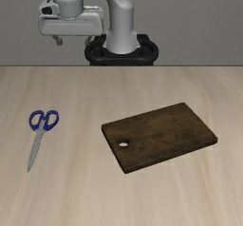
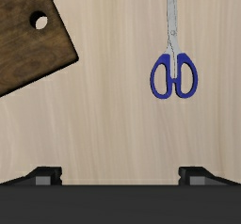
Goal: Pick up the scissors and place it on the cutting board
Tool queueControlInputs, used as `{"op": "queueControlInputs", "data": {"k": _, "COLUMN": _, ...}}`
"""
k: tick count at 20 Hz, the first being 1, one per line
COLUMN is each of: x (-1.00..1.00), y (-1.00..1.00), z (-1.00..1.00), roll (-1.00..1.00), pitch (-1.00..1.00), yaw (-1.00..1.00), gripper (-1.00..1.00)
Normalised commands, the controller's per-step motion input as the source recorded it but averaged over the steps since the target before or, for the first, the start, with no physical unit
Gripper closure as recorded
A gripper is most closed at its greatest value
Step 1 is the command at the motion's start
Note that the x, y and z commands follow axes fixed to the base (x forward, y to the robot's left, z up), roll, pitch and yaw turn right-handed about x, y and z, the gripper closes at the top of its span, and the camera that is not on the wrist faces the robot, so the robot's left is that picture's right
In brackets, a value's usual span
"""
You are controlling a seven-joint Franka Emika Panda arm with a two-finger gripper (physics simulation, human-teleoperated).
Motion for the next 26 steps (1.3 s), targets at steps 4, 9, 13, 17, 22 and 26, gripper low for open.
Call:
{"op": "queueControlInputs", "data": {"k": 4, "x": 0.0, "y": -1.0, "z": 0.0, "roll": 0.0, "pitch": 0.0, "yaw": 0.0, "gripper": -1.0}}
{"op": "queueControlInputs", "data": {"k": 9, "x": 0.6, "y": -0.4, "z": 0.0, "roll": 0.0, "pitch": 0.0, "yaw": 0.0, "gripper": -1.0}}
{"op": "queueControlInputs", "data": {"k": 13, "x": 1.0, "y": 0.0, "z": 0.0, "roll": 0.0, "pitch": 0.0, "yaw": 0.0, "gripper": -1.0}}
{"op": "queueControlInputs", "data": {"k": 17, "x": 1.0, "y": 0.0, "z": 0.0, "roll": 0.0, "pitch": 0.0, "yaw": 0.0, "gripper": -1.0}}
{"op": "queueControlInputs", "data": {"k": 22, "x": -0.6, "y": -0.2, "z": -0.2, "roll": 0.0, "pitch": 0.0, "yaw": 0.0, "gripper": -1.0}}
{"op": "queueControlInputs", "data": {"k": 26, "x": 0.0, "y": 0.0, "z": -1.0, "roll": 0.0, "pitch": 0.0, "yaw": 0.0, "gripper": -1.0}}
